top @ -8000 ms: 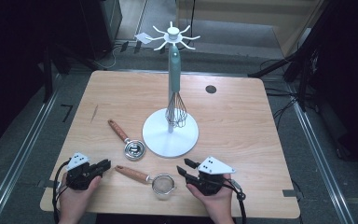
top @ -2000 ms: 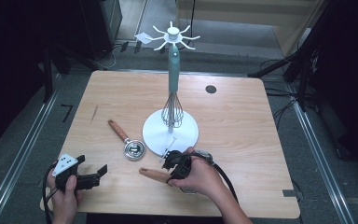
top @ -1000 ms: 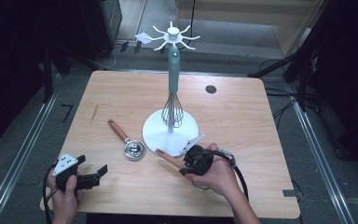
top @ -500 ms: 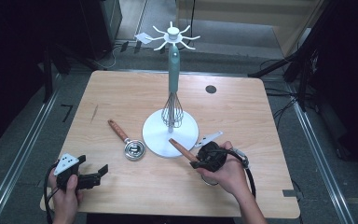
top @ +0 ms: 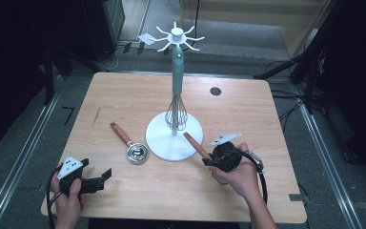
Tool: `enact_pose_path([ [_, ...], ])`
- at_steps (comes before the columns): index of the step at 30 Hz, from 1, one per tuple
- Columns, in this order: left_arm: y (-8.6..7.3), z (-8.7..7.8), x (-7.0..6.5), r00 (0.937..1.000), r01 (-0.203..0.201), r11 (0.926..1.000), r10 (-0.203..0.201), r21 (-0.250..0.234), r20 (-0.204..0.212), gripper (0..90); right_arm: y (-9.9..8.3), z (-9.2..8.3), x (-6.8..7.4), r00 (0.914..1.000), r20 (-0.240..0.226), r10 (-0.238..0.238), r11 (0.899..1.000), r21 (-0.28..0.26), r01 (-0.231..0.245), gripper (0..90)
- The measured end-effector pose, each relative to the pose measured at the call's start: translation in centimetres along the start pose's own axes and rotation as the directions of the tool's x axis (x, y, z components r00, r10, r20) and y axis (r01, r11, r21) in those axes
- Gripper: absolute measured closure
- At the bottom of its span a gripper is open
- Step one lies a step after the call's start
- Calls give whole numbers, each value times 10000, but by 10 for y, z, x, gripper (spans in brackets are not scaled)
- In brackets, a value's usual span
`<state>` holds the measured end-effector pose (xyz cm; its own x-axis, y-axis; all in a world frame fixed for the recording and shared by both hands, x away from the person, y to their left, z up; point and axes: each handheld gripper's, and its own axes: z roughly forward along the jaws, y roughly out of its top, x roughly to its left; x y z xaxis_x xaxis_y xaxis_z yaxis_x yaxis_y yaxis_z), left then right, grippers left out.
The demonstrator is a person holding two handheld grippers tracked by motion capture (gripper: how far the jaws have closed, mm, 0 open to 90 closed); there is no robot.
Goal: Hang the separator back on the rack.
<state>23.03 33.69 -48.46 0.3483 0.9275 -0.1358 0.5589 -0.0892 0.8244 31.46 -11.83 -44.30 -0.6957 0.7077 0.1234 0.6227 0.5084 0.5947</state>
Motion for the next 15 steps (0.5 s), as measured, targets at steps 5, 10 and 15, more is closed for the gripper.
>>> enact_pose_path([
  [5, 0, 0, 0, 10000, -12, 10000, 12, 9, -3, 0, -2, -6, -7, 9991, 323, 274, 9982, -534, -256, 706],
  [10, 0, 0, 0, 10000, -19, 10000, 19, 10, 2, 0, -3, -12, -12, 9975, 522, 476, 9945, -963, -424, 706],
  [15, 0, 0, 0, 10000, -25, 10000, 25, -1, -4, 0, -4, -17, -15, 9955, 647, 688, 9887, -1380, -593, 706],
])
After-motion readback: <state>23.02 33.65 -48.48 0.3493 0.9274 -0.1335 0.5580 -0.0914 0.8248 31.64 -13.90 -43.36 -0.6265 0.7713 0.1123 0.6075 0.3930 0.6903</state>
